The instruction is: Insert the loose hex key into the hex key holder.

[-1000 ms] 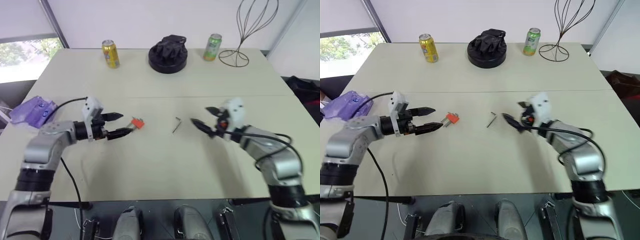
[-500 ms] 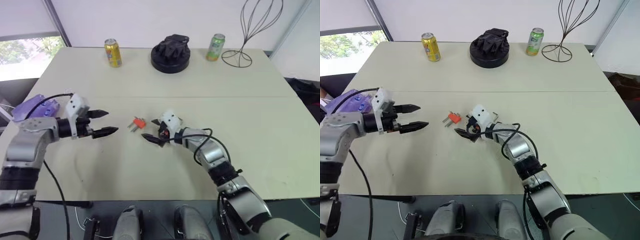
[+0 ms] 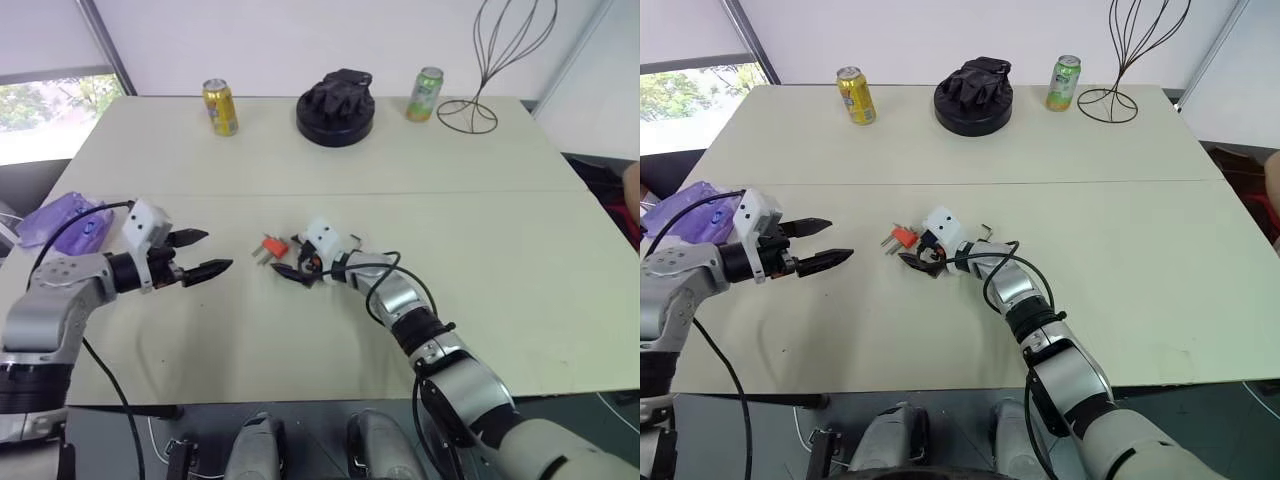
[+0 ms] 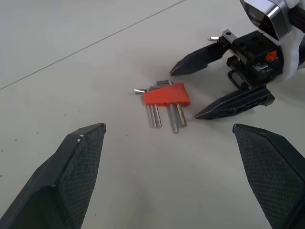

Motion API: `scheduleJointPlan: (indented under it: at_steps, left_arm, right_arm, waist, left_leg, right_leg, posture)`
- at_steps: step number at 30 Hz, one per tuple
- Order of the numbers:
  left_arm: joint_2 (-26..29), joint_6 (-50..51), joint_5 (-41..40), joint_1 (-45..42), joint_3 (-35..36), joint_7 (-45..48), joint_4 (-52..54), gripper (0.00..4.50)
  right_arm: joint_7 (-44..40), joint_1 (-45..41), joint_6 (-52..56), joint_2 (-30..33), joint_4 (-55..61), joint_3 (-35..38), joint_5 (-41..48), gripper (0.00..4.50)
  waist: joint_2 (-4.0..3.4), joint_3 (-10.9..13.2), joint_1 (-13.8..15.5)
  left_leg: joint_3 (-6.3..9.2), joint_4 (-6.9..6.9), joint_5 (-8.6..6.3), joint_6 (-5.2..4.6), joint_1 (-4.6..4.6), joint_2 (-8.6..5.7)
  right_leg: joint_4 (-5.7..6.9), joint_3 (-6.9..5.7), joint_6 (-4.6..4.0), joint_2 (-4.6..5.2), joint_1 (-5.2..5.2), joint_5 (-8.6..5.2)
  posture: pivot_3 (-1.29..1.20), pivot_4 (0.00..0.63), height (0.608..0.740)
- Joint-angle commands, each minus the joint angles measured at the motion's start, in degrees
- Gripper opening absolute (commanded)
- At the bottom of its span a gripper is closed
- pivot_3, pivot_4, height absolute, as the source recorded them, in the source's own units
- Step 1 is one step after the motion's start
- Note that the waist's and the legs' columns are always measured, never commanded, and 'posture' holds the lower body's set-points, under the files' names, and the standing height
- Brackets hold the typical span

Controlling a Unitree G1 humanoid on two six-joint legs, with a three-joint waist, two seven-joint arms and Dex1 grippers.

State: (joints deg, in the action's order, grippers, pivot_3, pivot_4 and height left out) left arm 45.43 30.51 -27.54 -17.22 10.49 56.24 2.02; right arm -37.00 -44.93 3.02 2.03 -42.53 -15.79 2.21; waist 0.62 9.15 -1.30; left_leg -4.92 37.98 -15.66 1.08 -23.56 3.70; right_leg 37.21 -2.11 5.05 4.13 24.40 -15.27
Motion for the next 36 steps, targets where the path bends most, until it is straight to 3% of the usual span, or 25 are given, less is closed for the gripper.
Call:
scheduleJointPlan:
  at_steps: [1, 5, 6, 13, 19, 27, 36]
  left_arm:
    - [-0.5, -0.5, -0.7, 0.4, 2.1, -1.7, 2.0, 4.5]
    - [-0.9, -1.0, -0.6, 1.0, 2.4, -2.8, 2.1, 4.5]
    - [-0.9, -1.2, -0.5, 1.0, 2.4, -3.0, 1.9, 4.5]
    - [-1.9, -1.9, -0.7, -0.3, 1.2, -3.0, 0.5, 4.5]
    - [-4.0, -4.5, 0.5, -11.0, -3.5, 3.5, -10.0, 4.5]
    - [-14.5, -8.9, 1.4, -25.8, -7.8, 8.7, -25.7, 4.5]
    - [-25.2, -10.9, 0.5, -30.2, -7.9, 10.9, -29.6, 4.5]
  right_arm:
    - [2.0, -0.5, -1.6, -1.4, -2.7, 0.2, -2.0, 3.29]
    - [2.5, 0.8, -2.5, -1.6, -2.6, -0.3, -3.9, 1.11]
    - [2.6, 1.0, -2.6, -1.6, -2.5, -0.2, -4.2, 0.96]
    - [0.6, 2.2, -5.3, 1.8, 3.9, -0.1, -5.5, 0.97]
    - [-9.2, -5.3, -19.4, 20.6, 21.3, -3.0, -13.6, 0.97]
    - [-9.6, -20.2, -53.1, 38.0, 12.3, -7.5, -25.8, 0.97]
    - [-11.5, -23.3, -61.0, 41.0, 5.8, -8.3, -25.7, 0.97]
  waist:
    - [0.0, 0.0, 0.0]
    - [0.0, 0.0, -0.1]
    - [0.0, 0.0, -0.1]
    - [0.0, 0.0, 0.2]
    - [-0.07, 0.0, 0.8]
    - [-0.06, 0.1, 0.2]
    - [-0.05, 0.1, 0.1]
  left_leg:
    - [0.0, 0.0, 0.0, 0.01, 0.01, 0.0]
    - [0.0, -0.01, 0.01, 0.01, 0.03, 0.01]
    - [0.0, -0.01, 0.01, 0.01, 0.03, 0.01]
    - [-0.02, -0.01, 0.0, 0.03, 0.03, 0.0]
    - [0.01, 0.17, -0.02, 0.17, -0.39, -0.14]
    - [-0.03, 0.08, 0.0, 0.2, -0.28, -0.07]
    - [-0.13, 0.16, 0.02, 0.22, -0.27, -0.04]
  right_leg:
    - [0.0, 0.0, 0.0, 0.0, 0.0, 0.0]
    - [0.01, 0.0, 0.0, 0.0, 0.0, 0.0]
    - [0.01, 0.0, 0.0, 0.0, 0.0, 0.0]
    - [0.0, 0.0, 0.0, 0.01, 0.0, 0.0]
    - [-0.09, 0.0, 0.01, 0.1, 0.19, 0.01]
    - [-0.12, 0.01, 0.02, -0.01, 0.22, 0.01]
    - [-0.12, 0.02, 0.02, 0.01, 0.2, 0.01]
  posture:
    - [0.0, 0.15, 0.74]
    - [0.0, 0.15, 0.74]
    - [0.0, 0.15, 0.74]
    - [0.0, 0.15, 0.74]
    - [0.0, 0.15, 0.74]
    - [0.0, 0.15, 0.74]
    - [0.0, 0.15, 0.74]
